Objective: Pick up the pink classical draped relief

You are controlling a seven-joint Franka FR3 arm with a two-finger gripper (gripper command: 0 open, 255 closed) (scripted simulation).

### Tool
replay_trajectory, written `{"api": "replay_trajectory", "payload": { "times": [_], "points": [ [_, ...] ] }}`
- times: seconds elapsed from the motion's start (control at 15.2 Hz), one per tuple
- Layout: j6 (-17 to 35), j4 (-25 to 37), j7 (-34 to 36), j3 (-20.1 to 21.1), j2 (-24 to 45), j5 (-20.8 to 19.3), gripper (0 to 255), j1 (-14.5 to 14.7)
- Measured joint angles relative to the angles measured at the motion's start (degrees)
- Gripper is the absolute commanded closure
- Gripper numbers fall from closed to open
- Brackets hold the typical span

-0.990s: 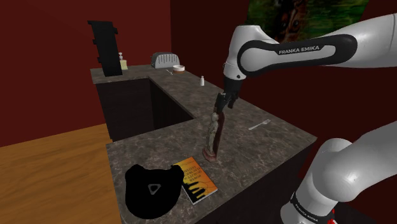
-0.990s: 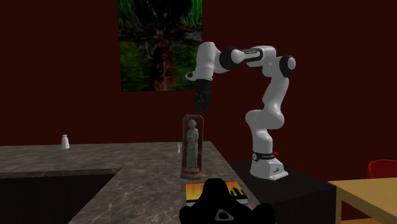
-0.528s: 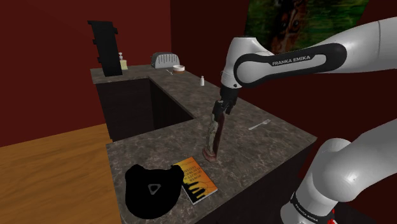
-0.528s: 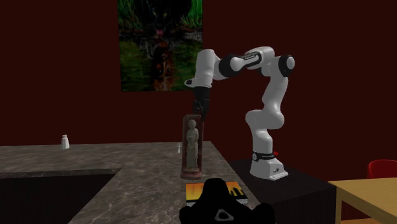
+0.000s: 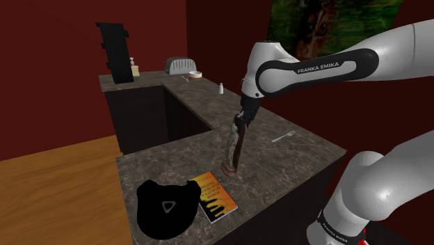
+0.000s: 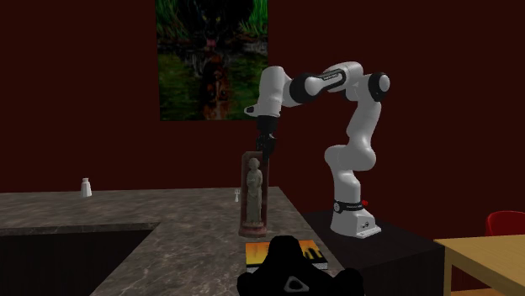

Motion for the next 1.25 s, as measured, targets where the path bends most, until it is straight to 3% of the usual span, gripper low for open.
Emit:
{"api": "replay_trajectory", "payload": {
  "times": [0.26, 1.25],
  "points": [
    [-0.38, 0.33, -0.05, -0.05, 0.02, -0.02, 255, -0.03],
    [-11.45, 10.55, -0.05, -0.35, -0.74, -0.22, 255, -0.15]
  ]
}}
